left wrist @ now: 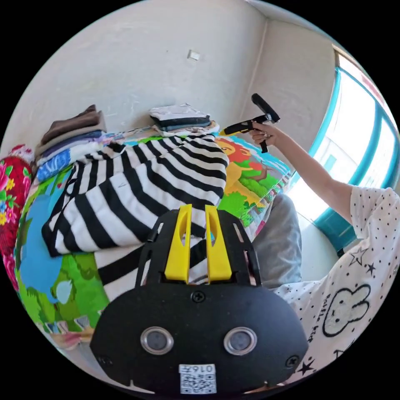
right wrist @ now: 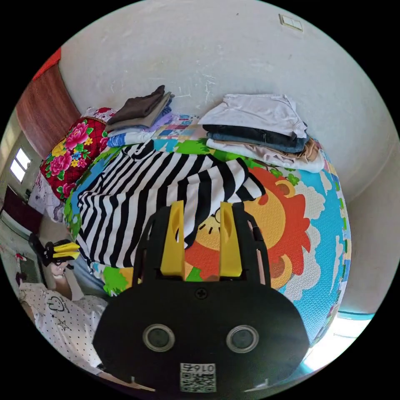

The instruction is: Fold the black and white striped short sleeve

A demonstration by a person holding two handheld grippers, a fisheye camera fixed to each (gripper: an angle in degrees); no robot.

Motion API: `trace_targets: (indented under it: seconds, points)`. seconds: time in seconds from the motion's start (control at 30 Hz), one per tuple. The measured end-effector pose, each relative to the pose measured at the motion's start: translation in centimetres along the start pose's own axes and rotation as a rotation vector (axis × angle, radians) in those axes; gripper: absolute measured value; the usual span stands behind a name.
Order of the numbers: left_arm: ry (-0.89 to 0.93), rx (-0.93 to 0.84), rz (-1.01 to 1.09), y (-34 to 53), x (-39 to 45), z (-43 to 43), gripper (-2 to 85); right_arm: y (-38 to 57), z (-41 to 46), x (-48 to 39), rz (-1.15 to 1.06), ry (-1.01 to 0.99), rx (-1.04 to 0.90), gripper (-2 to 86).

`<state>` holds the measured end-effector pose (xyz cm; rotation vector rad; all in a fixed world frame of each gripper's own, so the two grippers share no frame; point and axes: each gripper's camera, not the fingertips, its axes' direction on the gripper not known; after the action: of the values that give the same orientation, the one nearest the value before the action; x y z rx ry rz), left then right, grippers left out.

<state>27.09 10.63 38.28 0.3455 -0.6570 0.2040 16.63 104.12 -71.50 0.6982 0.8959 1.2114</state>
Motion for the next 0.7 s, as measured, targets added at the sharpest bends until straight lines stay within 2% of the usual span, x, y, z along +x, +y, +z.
trace_targets:
  seconds: [0.17, 0.23, 0.37, 0.47, 0.53, 0.7]
  points:
    - [-0.034, -0.106, 0.123, -4.3, 4.6, 6.9, 2.4, 6.6, 2.3, -1.9, -0.018, -0.069, -0.025, 10.0]
    - [-0.098, -0.206, 0.194, -5.4, 6.3, 10.1, 0.3, 8.1, 2.7, -2.2, -0.002, -0.075, -0.016, 10.0]
    - [-0.143, -0.211, 0.200, -6.4, 6.5, 10.7, -0.8, 10.2, 4.0, -4.8, -0.081, -0.011, -0.040, 9.6]
    - [-0.036, -0.152, 0.120, -6.9, 4.5, 9.1, -0.9, 10.9, 5.3, -7.5, -0.151, 0.123, -0.081, 9.2]
    - [0.044, -0.040, 0.027, -6.9, 2.5, 6.6, -1.0, 11.0, 5.9, -8.7, -0.130, 0.151, -0.088, 8.8]
    - [0.013, 0.050, 0.006, -6.8, 1.5, 3.6, -1.0, 10.6, 7.9, -12.8, -0.130, 0.205, -0.043, 8.1]
